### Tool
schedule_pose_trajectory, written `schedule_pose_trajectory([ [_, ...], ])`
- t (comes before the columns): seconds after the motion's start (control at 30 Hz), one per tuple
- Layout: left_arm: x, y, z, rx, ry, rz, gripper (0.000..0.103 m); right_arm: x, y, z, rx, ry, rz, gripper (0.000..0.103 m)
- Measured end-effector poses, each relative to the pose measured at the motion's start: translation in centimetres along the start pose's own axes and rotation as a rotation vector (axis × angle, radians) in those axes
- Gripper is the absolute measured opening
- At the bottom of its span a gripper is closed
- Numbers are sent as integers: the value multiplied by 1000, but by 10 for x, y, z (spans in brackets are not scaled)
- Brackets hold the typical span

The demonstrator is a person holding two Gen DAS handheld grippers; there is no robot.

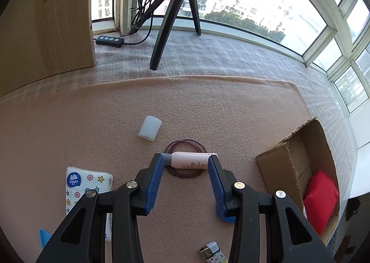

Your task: Organize objects

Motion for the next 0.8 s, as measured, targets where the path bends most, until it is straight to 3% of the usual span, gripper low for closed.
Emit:
schedule_pose_trajectory([
  [0.47, 72, 18, -30, 32, -96, -9, 41, 0, 26, 7, 67, -16, 19, 54],
  [0.63, 77, 23, -31, 108, -109, -40, 33, 2, 26, 8, 78, -22, 15, 54],
  [0.8, 69, 27, -10, 231, -106, -102, 28, 5, 19, 6, 69, -26, -7, 54],
])
Point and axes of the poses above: each gripper's, at about its wrist camera, not at the fingertips, and x roughly the way its jaws point, y to its right, z to its underside, the point moved 4 cm from there along x, roughly the way its jaws point, and after that the axes turned 1 degree about -y, right-handed, at the moved point
